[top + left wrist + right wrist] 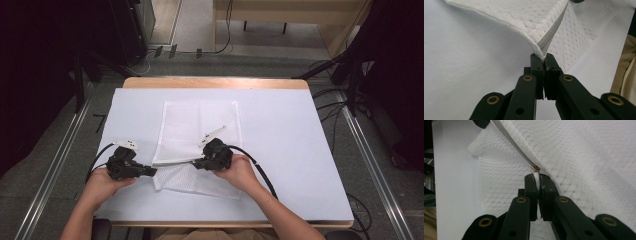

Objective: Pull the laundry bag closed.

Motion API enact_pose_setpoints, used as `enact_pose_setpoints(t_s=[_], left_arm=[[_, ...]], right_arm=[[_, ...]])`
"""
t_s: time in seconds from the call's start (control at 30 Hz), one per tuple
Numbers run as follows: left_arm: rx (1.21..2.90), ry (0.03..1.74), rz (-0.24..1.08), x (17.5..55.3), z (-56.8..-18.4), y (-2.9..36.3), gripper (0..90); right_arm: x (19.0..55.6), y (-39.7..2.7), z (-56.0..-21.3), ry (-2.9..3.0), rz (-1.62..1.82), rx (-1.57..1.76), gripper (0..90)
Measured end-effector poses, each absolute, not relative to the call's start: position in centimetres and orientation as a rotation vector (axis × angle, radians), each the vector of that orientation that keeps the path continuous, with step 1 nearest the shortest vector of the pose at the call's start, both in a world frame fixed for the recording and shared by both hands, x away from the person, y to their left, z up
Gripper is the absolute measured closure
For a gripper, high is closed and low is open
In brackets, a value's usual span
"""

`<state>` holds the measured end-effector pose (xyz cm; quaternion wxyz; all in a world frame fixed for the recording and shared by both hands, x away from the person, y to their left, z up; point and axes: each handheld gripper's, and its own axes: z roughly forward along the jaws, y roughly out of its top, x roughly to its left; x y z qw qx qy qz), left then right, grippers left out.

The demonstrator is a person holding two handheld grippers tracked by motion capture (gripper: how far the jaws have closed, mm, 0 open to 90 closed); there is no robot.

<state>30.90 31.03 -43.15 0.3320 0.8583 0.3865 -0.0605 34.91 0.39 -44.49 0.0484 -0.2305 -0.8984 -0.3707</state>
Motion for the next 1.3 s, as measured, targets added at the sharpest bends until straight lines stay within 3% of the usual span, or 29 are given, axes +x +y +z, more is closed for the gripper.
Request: enact_pose_setpoints(t_s=[1.3], left_arm=[[2.257, 1.016, -0.181, 30.8, -43.4, 31.2, 88.7]], right_arm=[[35.0, -4.4, -45.1, -2.733, -1.093, -0.79, 88.1]])
